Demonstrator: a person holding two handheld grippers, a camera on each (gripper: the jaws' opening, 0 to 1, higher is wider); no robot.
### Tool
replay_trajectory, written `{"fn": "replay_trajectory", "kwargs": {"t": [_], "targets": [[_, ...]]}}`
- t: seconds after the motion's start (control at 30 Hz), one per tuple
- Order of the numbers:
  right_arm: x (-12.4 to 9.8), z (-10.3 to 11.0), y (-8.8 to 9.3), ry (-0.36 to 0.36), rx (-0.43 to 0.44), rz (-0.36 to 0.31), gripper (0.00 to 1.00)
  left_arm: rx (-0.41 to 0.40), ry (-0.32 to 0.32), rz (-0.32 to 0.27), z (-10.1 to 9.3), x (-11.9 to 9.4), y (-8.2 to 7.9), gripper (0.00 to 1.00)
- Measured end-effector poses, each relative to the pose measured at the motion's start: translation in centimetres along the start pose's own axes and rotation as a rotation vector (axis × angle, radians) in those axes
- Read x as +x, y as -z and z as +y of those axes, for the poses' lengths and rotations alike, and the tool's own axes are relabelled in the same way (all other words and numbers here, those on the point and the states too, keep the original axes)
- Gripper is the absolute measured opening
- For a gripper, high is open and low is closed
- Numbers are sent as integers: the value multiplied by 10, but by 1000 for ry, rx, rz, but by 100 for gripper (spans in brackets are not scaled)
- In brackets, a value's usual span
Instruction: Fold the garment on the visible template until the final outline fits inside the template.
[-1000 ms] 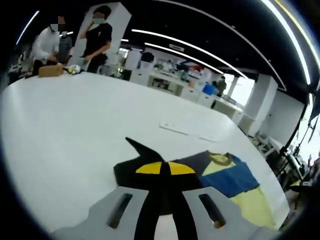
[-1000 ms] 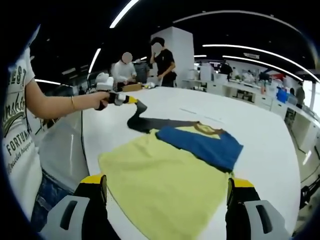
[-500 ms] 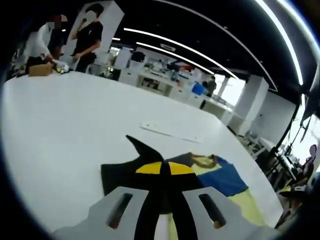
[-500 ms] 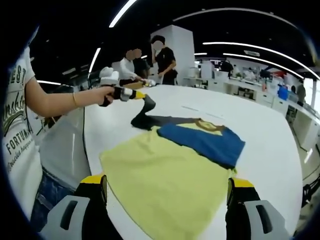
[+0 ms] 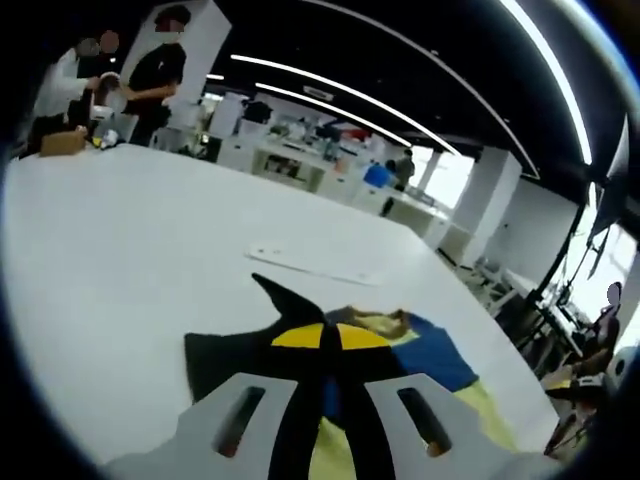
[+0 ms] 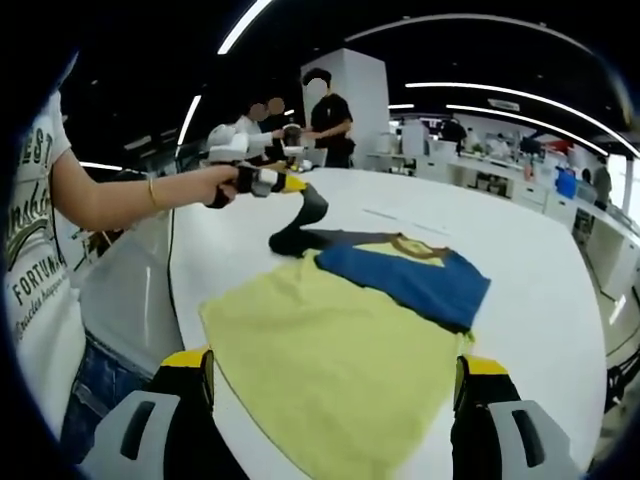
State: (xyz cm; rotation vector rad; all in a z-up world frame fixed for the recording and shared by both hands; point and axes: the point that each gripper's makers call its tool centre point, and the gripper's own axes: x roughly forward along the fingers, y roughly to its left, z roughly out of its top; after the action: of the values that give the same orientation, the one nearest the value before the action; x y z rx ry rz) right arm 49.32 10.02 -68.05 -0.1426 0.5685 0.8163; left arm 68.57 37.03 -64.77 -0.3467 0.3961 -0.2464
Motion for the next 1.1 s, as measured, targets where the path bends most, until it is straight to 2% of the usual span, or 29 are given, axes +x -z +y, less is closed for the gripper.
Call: {"fn": "replay_trajectory", "kwargs": {"t": [0.07, 0.47, 0.63, 0.7, 1.1], "targets": [[0, 0, 0, 1, -2, 1, 99, -9, 29, 0, -5, 6, -2, 0], [-1, -2, 3, 4, 1, 8, 99, 10, 96, 16, -38, 25, 1, 0], [-4, -4, 6, 12, 8, 14, 99, 29, 121, 24, -53, 27, 7, 0], [-5, -4, 8, 14, 8, 16, 99, -3, 168, 1, -65, 28, 5, 0], [-7, -5, 9, 17, 17, 11, 99, 19, 209, 2, -86, 43, 3, 0]]}}
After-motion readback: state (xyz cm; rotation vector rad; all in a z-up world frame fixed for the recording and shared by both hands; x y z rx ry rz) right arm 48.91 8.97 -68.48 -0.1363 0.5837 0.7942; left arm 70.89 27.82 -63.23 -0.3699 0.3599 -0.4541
